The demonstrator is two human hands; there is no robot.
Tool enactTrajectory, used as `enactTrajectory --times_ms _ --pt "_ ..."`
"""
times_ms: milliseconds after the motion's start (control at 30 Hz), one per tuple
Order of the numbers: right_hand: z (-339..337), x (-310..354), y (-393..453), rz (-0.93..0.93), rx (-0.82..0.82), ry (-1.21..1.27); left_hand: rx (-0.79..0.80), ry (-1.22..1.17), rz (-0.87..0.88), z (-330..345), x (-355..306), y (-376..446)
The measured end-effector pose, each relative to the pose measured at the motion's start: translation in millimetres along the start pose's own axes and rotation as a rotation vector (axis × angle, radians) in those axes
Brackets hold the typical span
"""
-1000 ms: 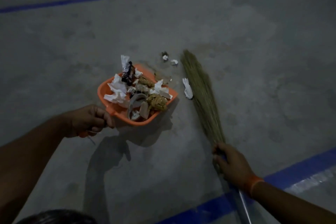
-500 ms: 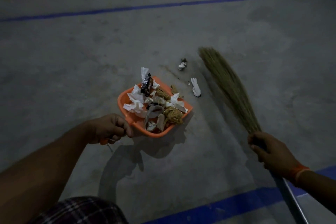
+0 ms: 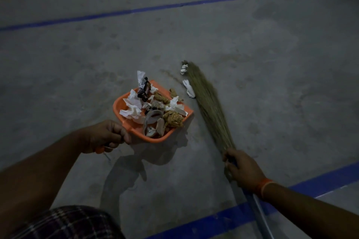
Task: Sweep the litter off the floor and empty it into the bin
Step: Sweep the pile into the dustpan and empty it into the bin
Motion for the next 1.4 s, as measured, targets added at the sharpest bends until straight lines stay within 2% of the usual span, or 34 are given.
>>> enactTrajectory --times_ms 200,367,667,800,1000,1400 --pt "-21 10 27 -0.059 0.026 -0.064 -0.036 -0.022 0.002 9 -9 5" --pt "-37 18 20 -0.116 -0.026 -0.055 -0.02 -0.016 0.006 15 -16 6" --pt "-89 -10 26 -0.094 -0.061 -0.123 -0.069 -0.01 -0.021 9 2 3" --pt "-121 -12 63 -0.087 -0.039 -0.19 -0.1 0.013 -0.061 22 0 -5" --pt "-156 11 127 -0.127 0.038 -0.291 -0.141 -0.093 -0.05 8 8 6" --pt "-156 50 205 -0.163 0.227 -0.401 -0.137 -0.158 -0.029 9 3 20"
Point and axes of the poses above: each hand's wrist, its own y-axis towards the middle knuckle, its own z-axis out of the palm, x = y × z, the point moved 8 cm from there along y, towards the middle knuckle, and after that the axes turned 5 degrees about -z, right-handed, at the moved point
